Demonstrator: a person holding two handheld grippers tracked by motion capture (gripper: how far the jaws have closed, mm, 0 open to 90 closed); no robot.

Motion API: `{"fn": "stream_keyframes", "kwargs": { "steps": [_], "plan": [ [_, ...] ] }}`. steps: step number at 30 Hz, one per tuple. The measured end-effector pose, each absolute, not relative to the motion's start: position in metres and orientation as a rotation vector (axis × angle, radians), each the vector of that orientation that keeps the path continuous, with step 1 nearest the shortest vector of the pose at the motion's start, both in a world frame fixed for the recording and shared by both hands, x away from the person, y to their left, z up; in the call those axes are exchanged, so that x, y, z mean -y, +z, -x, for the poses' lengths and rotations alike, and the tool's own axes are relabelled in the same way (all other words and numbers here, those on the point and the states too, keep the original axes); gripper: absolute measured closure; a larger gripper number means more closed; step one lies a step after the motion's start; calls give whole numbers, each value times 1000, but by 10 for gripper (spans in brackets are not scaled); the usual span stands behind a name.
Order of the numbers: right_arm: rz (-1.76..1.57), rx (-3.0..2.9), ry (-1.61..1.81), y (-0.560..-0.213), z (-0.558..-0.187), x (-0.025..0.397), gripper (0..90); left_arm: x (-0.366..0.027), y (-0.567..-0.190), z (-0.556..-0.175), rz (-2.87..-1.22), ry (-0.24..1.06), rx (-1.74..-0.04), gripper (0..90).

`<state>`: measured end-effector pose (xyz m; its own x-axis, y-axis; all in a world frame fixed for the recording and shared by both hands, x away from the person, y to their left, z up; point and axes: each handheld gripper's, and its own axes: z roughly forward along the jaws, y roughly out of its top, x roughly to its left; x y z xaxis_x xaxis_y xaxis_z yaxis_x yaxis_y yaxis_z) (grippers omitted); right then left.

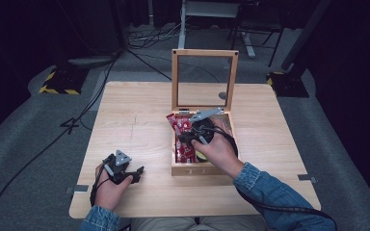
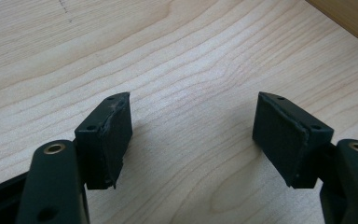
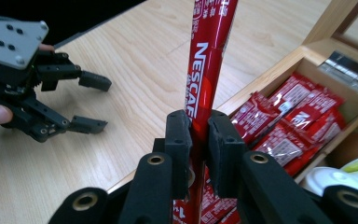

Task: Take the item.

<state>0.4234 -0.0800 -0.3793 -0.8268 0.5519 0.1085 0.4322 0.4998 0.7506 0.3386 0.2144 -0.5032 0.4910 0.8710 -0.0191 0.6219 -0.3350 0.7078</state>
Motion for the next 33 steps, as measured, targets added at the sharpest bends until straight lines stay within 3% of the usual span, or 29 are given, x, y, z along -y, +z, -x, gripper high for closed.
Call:
{"fn": "stream_keyframes", "kwargs": {
  "steps": [16,22,33],
  "plan": [
    [-893,-2464,1310,-354,-422,120,797,-219,-503,-346,-2078,484,-1229,269],
    [-911,-2423,1301,-344,-422,141,797,-219,-504,-349,-2092,472,-1223,186],
    [-960,-2368,1255,-334,-425,177,797,-219,-504,-350,-2096,466,-1231,160]
  ]
}}
